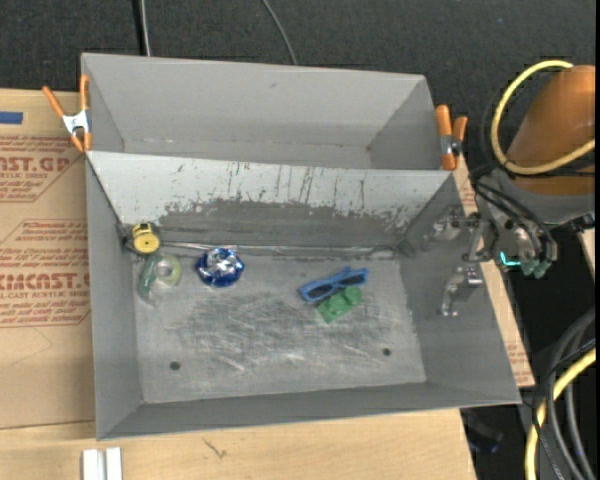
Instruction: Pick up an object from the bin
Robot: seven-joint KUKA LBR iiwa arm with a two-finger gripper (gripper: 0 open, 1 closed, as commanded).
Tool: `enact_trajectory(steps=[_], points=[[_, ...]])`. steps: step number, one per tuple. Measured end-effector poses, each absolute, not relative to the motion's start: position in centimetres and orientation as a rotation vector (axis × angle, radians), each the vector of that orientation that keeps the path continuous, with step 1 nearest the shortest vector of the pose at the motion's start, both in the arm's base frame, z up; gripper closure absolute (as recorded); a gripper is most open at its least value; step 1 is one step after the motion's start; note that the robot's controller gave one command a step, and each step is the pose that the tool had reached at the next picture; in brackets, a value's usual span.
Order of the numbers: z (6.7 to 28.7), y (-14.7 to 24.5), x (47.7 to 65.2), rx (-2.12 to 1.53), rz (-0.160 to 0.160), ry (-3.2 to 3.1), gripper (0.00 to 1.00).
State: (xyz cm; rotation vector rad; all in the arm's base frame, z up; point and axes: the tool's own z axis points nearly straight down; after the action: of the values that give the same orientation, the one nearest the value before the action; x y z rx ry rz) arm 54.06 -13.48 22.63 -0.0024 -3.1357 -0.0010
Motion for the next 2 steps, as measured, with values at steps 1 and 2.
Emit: enact_trajectory(steps=[1,2], points=[[8.0,-11.5,48.5,-0.006,-0.003,-3.136,0.00],[7.3,-9.0,57.5,0.068,0.001,-3.148,0.00]])
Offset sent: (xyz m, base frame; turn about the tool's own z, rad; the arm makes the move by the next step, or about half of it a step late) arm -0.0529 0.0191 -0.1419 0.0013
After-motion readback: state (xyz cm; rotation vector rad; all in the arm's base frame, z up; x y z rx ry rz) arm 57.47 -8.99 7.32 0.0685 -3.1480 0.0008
